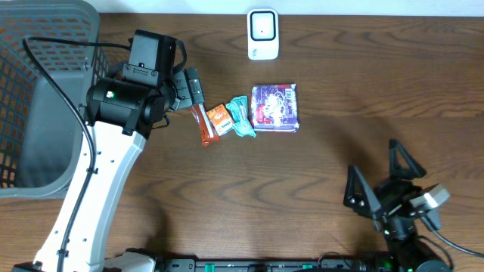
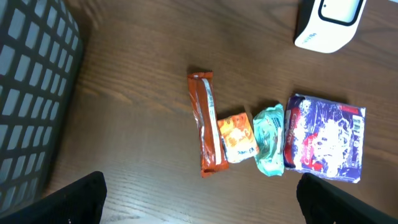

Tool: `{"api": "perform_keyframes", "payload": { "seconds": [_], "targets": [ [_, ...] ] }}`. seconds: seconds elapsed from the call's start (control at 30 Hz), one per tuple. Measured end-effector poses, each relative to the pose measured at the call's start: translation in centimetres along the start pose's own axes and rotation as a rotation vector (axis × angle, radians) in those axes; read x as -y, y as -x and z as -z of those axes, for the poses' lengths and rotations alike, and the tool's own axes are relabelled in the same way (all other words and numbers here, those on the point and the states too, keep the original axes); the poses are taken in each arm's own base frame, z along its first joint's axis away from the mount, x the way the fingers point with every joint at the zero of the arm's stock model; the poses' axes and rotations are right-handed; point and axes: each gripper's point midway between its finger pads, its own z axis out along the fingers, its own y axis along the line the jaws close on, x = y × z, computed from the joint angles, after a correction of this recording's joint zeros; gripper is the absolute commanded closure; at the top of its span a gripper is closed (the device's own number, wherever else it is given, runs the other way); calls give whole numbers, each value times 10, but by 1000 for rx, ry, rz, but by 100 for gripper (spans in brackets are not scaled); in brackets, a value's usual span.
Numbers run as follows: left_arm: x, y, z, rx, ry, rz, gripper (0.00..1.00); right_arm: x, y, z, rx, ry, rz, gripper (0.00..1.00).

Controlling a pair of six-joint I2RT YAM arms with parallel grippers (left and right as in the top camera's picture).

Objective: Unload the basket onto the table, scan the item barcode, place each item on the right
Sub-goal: 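Move the right gripper forward toward the purple pack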

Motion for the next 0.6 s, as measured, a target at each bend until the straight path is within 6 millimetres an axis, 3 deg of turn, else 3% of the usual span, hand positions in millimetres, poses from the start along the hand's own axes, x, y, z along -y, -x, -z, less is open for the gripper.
{"api": "perform_keyframes", "payload": {
  "seconds": [0.1, 0.23, 0.4, 0.6],
  "targets": [
    [0, 0, 0, -1, 0, 0, 2, -1, 12, -19, -127, -46, 30, 1],
    [0, 0, 0, 0, 0, 0, 2, 10, 11, -47, -412, -132, 63, 1],
    [0, 0, 0, -1, 0, 0, 2, 39, -32, -67, -811, -215, -16, 1],
    [0, 0, 0, -1, 0, 0, 2, 55, -98, -87, -1069, -142, -221, 1]
  ]
}}
